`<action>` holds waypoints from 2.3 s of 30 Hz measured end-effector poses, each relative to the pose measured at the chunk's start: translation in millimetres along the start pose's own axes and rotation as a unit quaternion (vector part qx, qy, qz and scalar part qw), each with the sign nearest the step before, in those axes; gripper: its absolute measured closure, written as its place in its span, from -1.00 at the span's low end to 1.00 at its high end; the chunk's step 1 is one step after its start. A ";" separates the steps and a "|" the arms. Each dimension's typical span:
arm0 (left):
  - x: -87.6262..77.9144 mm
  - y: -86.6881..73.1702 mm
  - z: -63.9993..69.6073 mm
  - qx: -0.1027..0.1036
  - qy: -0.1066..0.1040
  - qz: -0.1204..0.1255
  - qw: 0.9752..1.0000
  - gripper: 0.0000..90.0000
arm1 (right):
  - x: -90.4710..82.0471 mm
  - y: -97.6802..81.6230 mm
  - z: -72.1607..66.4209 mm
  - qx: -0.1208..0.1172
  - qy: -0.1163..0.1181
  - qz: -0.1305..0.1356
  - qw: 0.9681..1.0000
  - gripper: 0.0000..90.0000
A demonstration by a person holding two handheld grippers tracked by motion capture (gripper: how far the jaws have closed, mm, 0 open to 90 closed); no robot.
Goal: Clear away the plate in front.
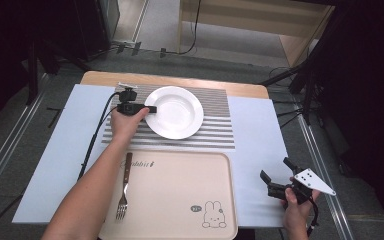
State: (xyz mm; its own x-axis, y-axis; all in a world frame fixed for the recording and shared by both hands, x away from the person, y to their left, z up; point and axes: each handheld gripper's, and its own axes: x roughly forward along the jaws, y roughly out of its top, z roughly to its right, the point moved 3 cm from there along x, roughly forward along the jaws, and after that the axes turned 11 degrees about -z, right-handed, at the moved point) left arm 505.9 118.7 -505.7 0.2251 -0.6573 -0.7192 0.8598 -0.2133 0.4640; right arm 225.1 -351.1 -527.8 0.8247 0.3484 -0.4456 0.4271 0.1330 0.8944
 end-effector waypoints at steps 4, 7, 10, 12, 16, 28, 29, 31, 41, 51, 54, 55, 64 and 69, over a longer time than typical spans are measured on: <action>-1.2 -4.5 11.8 0.046 0.009 -0.022 0.999 0.63 | 0.0 0.0 -0.3 0.000 0.000 -0.001 1.000 -1.00; -2.4 -8.9 18.6 0.067 0.012 -0.025 0.997 0.71 | 0.5 0.2 -0.7 -0.001 0.000 -0.002 1.000 -1.00; -2.8 -9.6 18.9 0.062 0.012 -0.026 0.998 0.72 | 0.6 0.1 -1.1 -0.003 -0.001 -0.002 1.000 -1.00; -2.6 -10.6 18.7 0.059 0.011 -0.021 0.998 0.72 | 0.3 0.0 -1.1 -0.002 -0.002 -0.002 1.000 -1.00; -3.3 -12.3 19.2 0.058 0.013 -0.016 0.998 0.72 | 0.2 0.0 -0.5 0.000 -0.001 -0.001 1.000 -1.00; -5.0 -14.5 15.1 0.013 -0.031 0.012 0.999 0.81 | -0.3 0.2 -0.5 -0.001 -0.002 0.001 1.000 -1.00; -5.3 -14.8 14.2 0.012 -0.032 0.013 0.999 0.81 | -0.3 0.2 -0.2 -0.001 -0.003 0.002 1.000 -1.00; -6.2 -15.9 12.3 0.008 -0.033 0.018 0.999 0.81 | -0.3 0.2 0.0 -0.001 -0.003 0.002 1.000 -1.00; -22.0 -16.2 12.2 0.001 -0.054 0.042 0.998 0.81 | -0.5 0.3 -0.6 -0.002 -0.003 0.002 1.000 -1.00; -38.7 -19.1 20.4 0.008 -0.065 0.060 0.996 0.81 | -0.4 0.3 -0.9 -0.003 -0.005 0.001 1.000 -1.00; -42.3 -21.8 21.7 0.009 -0.068 0.061 0.996 0.80 | -0.4 0.3 -1.2 -0.003 -0.005 0.001 1.000 -1.00; -43.6 -22.7 21.9 0.011 -0.068 0.062 0.996 0.80 | -0.3 0.3 -1.2 -0.003 -0.005 0.001 1.000 -1.00; -53.8 -31.5 25.3 0.010 -0.076 0.062 0.995 0.80 | 0.0 0.2 -1.3 -0.003 -0.006 0.000 1.000 -1.00; -56.5 -38.5 27.9 0.009 -0.080 0.062 0.995 0.80 | 0.0 0.2 -1.2 -0.002 -0.007 0.001 1.000 -1.00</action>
State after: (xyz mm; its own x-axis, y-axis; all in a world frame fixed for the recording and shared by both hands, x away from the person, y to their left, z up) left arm 447.4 143.9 -468.5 0.2519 -0.7858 -0.5648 0.8214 -0.1350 0.5541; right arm 224.8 -350.0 -527.6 0.8301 0.3358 -0.4451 0.4246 0.1369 0.8950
